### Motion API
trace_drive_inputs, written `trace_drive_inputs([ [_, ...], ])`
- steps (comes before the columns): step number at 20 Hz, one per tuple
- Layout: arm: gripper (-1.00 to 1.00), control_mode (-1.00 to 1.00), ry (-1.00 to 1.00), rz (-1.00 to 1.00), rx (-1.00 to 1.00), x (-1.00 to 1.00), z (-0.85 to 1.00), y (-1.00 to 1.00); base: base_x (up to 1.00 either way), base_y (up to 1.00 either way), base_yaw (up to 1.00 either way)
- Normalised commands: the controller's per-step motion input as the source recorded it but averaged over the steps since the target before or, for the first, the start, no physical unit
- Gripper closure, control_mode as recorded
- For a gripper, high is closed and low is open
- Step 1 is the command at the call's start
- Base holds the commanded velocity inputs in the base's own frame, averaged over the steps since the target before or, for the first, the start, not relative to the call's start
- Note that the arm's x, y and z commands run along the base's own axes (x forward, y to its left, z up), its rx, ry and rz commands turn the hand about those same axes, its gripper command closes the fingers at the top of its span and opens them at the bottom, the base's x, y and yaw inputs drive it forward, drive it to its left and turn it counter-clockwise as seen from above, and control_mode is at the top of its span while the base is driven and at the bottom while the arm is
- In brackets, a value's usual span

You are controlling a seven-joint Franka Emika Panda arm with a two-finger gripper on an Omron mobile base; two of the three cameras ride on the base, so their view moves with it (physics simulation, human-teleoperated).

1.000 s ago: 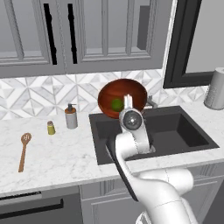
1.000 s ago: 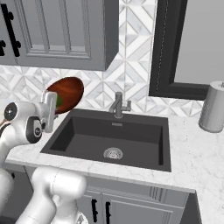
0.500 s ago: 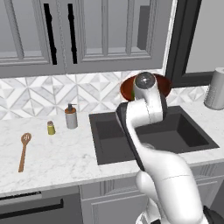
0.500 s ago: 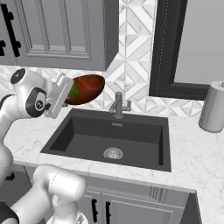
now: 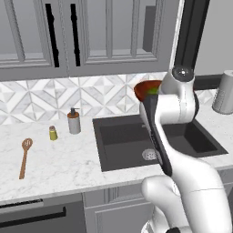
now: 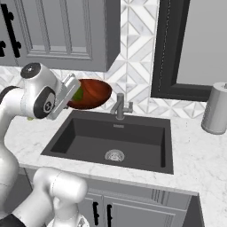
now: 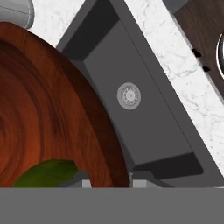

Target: Pick the lime from the sink and place it in the bowl. Then pick the bowl and place it in the microwave. Then close the microwave door and press the start button.

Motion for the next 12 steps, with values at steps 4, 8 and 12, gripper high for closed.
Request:
trace_drive_inputs([
  [4,1.0,-1.0,-0.12,0.0,0.0,-0.67,0.23,0.0,0.0,0.0,0.0],
  [8,1.0,-1.0,0.05,0.0,0.0,-0.58,0.55,0.03,0.0,0.0,0.0],
  [12,1.0,-1.0,0.04,0.05,0.0,-0.51,0.38,0.0,0.0,0.0,0.0],
])
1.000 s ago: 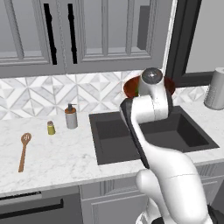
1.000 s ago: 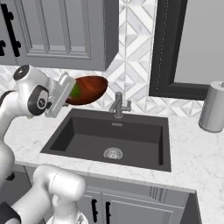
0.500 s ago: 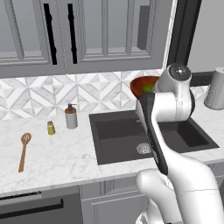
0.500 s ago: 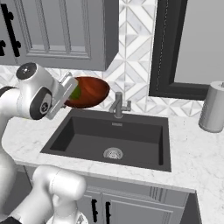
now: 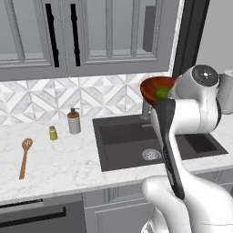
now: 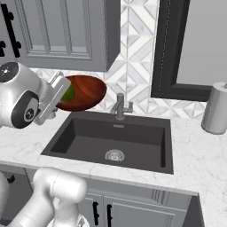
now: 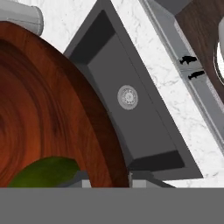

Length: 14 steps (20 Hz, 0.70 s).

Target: Pick the lime from the sink and place it in the bowl. Then pick the bowl and place it in the microwave. Then close the microwave door and press the start button.

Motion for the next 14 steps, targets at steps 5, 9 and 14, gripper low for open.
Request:
trace_drive_inputs([
  [5,1.0,-1.0,-0.04,0.12,0.0,-0.67,0.13,0.0,0.0,0.0,0.0],
  [9,1.0,-1.0,0.02,0.11,0.0,-0.14,0.2,0.0,0.0,0.0,0.0],
  [14,1.0,1.0,0.0,0.04,0.0,-0.1,0.07,0.0,-0.28,-0.11,0.02],
])
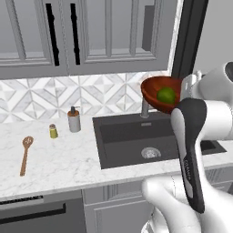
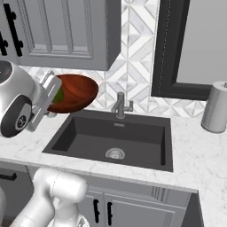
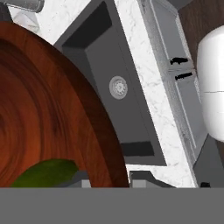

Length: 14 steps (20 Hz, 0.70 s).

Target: Pick the lime from the sink and place it in the bowl. Then pick the bowl and place it in the microwave. Then close the microwave door and press the start button.

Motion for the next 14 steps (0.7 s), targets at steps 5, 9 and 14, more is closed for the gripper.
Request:
trace_drive_inputs([
  [5,1.0,1.0,0.0,0.0,0.0,0.0,0.0,0.0,-0.69,-0.38,-0.27],
  [9,1.0,1.0,0.0,0.0,0.0,0.0,0.0,0.0,-0.54,-0.01,-0.64],
  [14,1.0,1.0,0.0,0.0,0.0,0.0,0.0,0.0,-0.21,0.0,-0.94],
])
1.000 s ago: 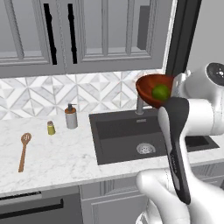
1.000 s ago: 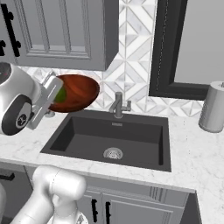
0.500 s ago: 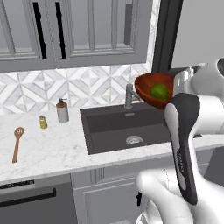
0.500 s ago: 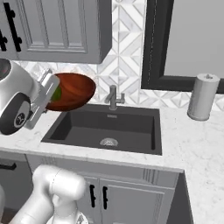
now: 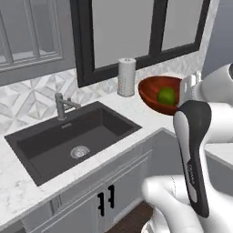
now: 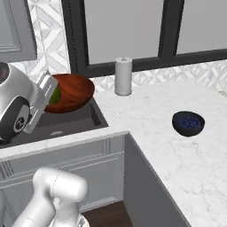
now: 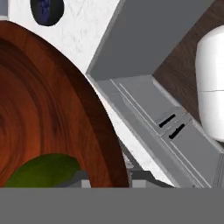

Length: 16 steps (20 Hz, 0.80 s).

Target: Pick the lime from the sink and place it in the bowl. Then pick the bowl and place it in the microwave. Then close the microwave door and press the start button.

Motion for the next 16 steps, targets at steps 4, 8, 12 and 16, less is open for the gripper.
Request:
trace_drive_inputs([
  [4,1.0,1.0,0.0,0.0,0.0,0.0,0.0,0.0,0.0,0.0,-0.99],
  [8,1.0,1.0,0.0,0.0,0.0,0.0,0.0,0.0,-0.13,0.02,-0.99],
  [12,1.0,1.0,0.0,0.0,0.0,0.0,0.0,0.0,-0.32,0.0,-0.88],
  [16,1.0,1.0,0.0,0.0,0.0,0.0,0.0,0.0,-0.42,0.0,-0.84],
])
